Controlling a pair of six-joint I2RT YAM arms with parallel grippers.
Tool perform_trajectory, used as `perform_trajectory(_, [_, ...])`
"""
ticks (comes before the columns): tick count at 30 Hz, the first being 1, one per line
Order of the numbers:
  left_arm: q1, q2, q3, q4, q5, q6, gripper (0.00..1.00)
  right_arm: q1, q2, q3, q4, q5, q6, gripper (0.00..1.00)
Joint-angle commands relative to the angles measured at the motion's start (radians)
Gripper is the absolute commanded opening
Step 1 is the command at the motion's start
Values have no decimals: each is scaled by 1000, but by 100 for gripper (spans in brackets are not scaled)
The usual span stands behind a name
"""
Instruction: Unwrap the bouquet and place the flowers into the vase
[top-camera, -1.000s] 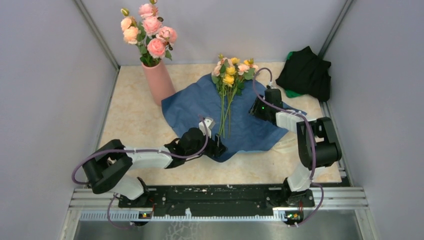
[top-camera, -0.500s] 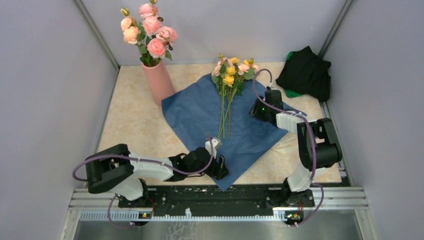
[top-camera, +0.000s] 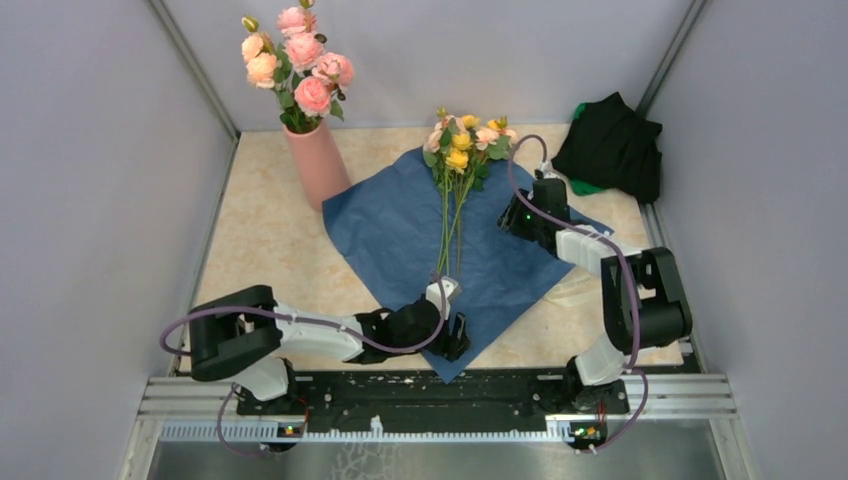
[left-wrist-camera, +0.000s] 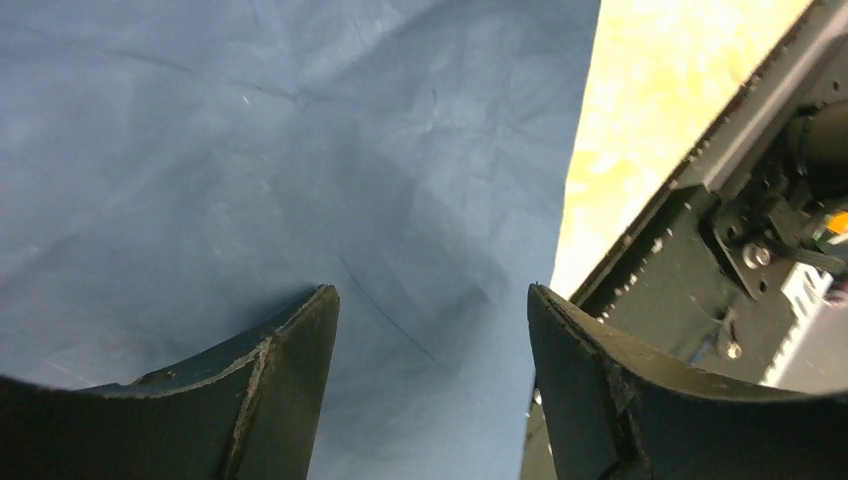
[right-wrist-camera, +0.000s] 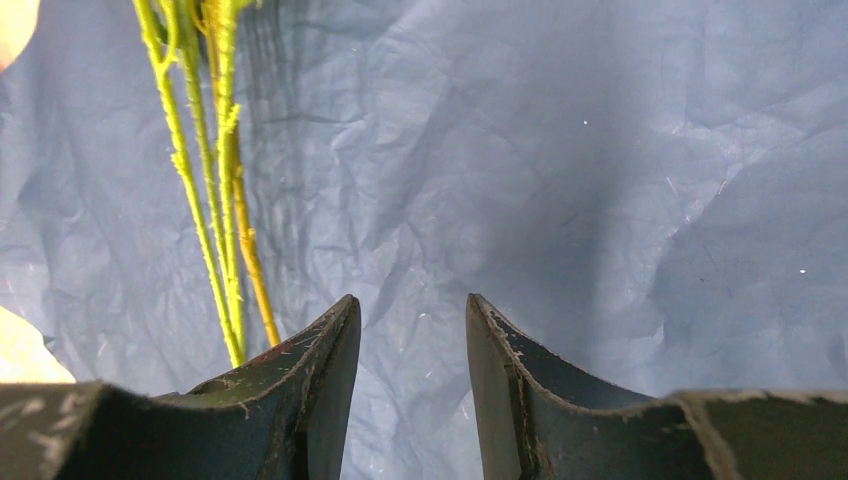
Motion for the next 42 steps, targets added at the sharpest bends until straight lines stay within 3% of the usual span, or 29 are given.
perform_trajectory(1, [3,-58,91,-116,-164,130,76,39,-97,39,-26,49,-39,44])
perform_trajectory(3, [33,-100,139,-178,-245,182,76,61,-116,73,-79,82,-60,45])
perform_trajectory(5, [95,-134,186,-220,-270,212,97,76,-145,104,-119,108,-71,45])
perform_trajectory(9, [301,-148,238,-240,-103,200,99,93,-248,136,-174,150,-83,45])
perform_trajectory(14, [431,-27,379,-222,-115,290,99,101,-402,105,-185,161,-88,46])
perform_trajectory(18, [468,197,672,-407,-150,356,99,105,-475,68,-212,142,-83,46])
perform_trajectory(25, [504,415,932,-457,-86,378,95,108,-535,21,-242,176,-102,46])
perform_trajectory(42, [558,570,1019,-387,-143,253,81,108,-513,-34,-215,163,-104,47])
